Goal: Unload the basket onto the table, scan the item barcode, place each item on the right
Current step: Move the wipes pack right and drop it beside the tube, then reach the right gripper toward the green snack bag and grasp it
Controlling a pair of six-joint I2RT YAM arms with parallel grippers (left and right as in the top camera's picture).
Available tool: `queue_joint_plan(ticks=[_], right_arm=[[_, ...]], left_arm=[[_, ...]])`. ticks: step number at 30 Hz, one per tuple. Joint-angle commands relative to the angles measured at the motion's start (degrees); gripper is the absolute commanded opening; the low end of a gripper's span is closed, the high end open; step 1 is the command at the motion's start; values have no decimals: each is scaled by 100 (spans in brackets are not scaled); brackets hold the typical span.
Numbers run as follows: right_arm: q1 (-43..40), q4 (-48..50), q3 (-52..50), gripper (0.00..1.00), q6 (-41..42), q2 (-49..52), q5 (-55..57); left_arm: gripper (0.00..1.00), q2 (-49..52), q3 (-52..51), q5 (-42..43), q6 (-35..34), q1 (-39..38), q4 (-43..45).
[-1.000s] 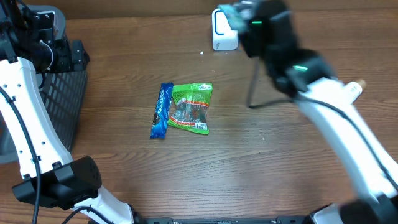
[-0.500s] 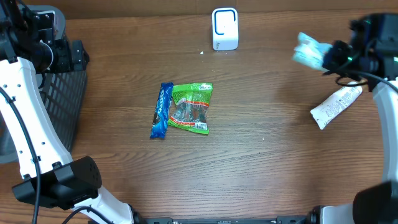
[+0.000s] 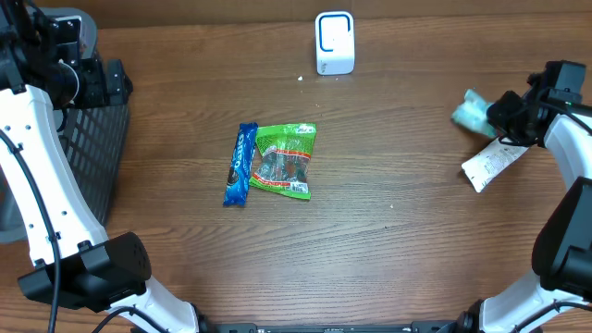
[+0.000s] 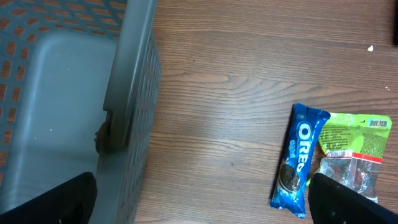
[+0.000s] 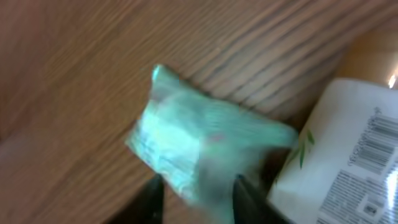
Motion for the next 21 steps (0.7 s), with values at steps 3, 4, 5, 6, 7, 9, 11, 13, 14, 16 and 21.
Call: queue_joint_plan(ticks=[3, 4, 5, 6, 7, 9, 11, 13, 14, 16, 21], right_arm=[[-37, -42, 61, 49, -28, -160, 55], [-44, -166, 140, 51, -26, -197, 4], [-44, -468, 341, 55, -35, -289, -138], [-42, -654, 487, 58, -151, -339, -264], [-13, -817, 632, 62, -334, -385, -450], [105, -1228, 1001, 63, -754, -466, -861], [310, -1650, 1394, 64, -1139, -476, -1294], [625, -1956, 1683, 64, -1453, -476, -1604], [868, -2065, 1792, 65, -1572, -476, -1663], [1425, -2149, 1915, 67, -1768, -474, -1591], [2942, -1808, 1941, 70, -1768, -361, -960]], left_arm=[[100, -107, 11, 61, 122, -48, 2], [100, -107, 11, 61, 122, -48, 2], [100, -107, 11, 59, 122, -48, 2], [100, -107, 11, 61, 122, -48, 2], [100, -107, 11, 61, 122, -48, 2], [100, -107, 11, 61, 122, -48, 2], [100, -107, 11, 61, 122, -48, 2], [100, -107, 11, 61, 122, -48, 2], [100, -107, 11, 61, 122, -48, 2], [100, -107, 11, 61, 122, -48, 2], [100, -107, 11, 61, 122, -48, 2]])
